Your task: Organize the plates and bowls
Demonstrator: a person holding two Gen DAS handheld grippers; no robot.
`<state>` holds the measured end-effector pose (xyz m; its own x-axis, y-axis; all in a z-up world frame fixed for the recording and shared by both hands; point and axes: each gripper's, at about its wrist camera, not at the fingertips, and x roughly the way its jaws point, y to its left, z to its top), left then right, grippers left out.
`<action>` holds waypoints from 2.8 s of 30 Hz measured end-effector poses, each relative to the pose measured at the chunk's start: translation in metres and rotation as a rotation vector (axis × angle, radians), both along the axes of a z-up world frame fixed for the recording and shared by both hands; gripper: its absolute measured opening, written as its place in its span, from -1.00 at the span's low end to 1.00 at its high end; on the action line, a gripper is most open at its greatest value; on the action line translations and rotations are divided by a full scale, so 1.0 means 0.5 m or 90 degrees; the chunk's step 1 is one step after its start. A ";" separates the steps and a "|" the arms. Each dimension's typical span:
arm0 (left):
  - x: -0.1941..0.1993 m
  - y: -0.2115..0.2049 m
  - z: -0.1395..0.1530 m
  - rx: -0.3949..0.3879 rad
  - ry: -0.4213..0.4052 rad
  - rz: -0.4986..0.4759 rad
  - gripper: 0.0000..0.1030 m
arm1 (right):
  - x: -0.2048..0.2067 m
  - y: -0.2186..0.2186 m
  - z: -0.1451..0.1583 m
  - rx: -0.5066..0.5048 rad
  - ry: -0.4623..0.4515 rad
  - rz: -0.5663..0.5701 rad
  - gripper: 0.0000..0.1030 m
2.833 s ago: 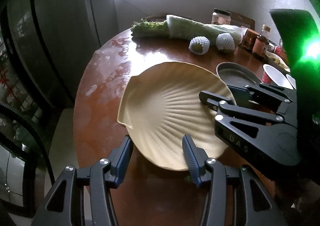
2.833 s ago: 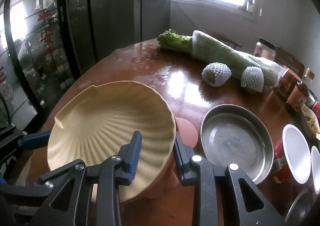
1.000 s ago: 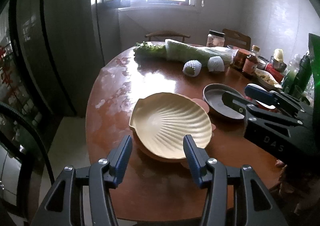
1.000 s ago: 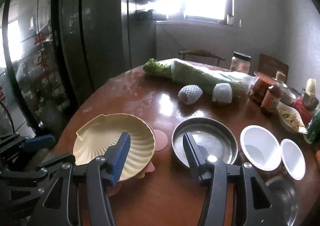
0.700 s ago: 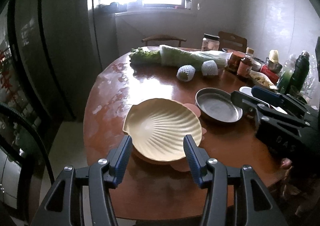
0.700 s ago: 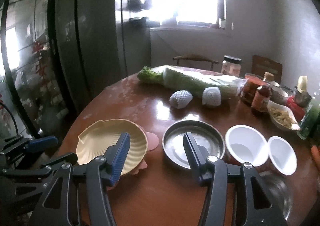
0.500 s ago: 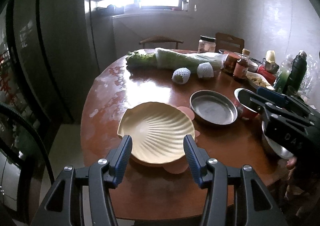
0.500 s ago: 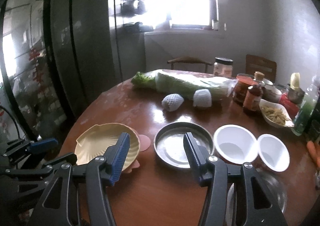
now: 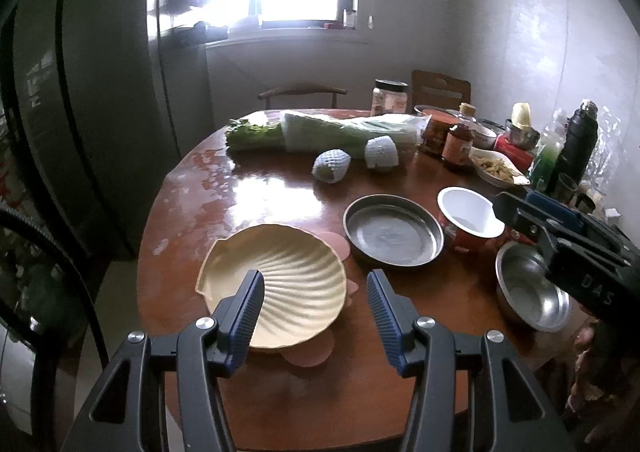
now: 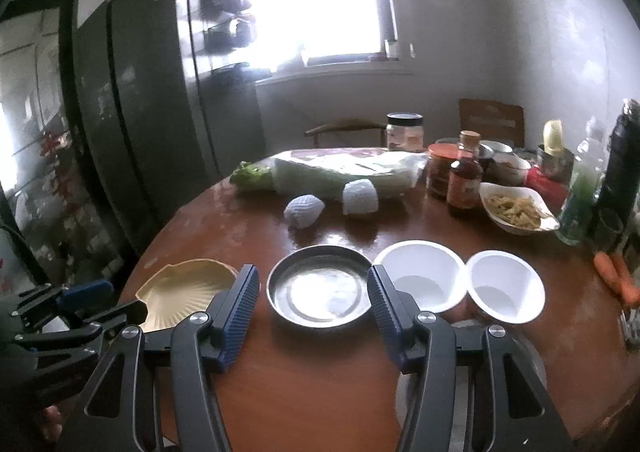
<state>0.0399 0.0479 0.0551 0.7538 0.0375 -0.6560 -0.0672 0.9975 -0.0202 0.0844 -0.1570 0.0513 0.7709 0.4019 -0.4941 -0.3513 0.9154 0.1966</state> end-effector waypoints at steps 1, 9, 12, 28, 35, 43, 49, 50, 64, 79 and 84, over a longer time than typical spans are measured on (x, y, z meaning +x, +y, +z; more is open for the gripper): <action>0.003 -0.004 0.000 0.000 0.001 -0.003 0.03 | -0.001 -0.006 0.000 0.002 0.001 -0.004 0.12; 0.042 -0.026 -0.010 -0.003 0.015 -0.015 0.03 | -0.001 -0.023 -0.023 0.007 0.026 -0.022 0.12; 0.065 -0.032 -0.017 0.000 0.024 -0.015 0.03 | 0.010 -0.016 -0.041 0.004 0.049 -0.021 0.12; 0.292 -0.038 -0.092 -0.016 0.120 -0.037 0.03 | 0.104 0.036 -0.153 0.015 0.170 -0.029 0.13; 0.357 -0.037 -0.134 -0.013 0.155 -0.033 0.03 | 0.158 0.040 -0.182 0.037 0.225 -0.069 0.13; 0.390 -0.032 -0.159 -0.019 0.182 -0.033 0.03 | 0.196 0.072 -0.200 0.002 0.249 -0.089 0.13; 0.403 -0.034 -0.176 -0.018 0.209 -0.043 0.02 | 0.220 0.089 -0.213 -0.018 0.273 -0.095 0.13; 0.405 -0.035 -0.181 -0.016 0.215 -0.044 0.01 | 0.223 0.090 -0.217 -0.014 0.282 -0.093 0.13; 0.358 -0.063 -0.190 0.028 0.244 -0.090 -0.18 | 0.172 0.107 -0.225 -0.023 0.270 -0.040 0.06; 0.261 -0.090 -0.159 0.035 0.219 -0.137 -0.17 | 0.036 0.082 -0.213 -0.056 0.266 0.014 0.04; 0.221 -0.105 -0.141 0.030 0.198 -0.150 -0.17 | -0.017 0.055 -0.210 -0.076 0.255 0.020 0.04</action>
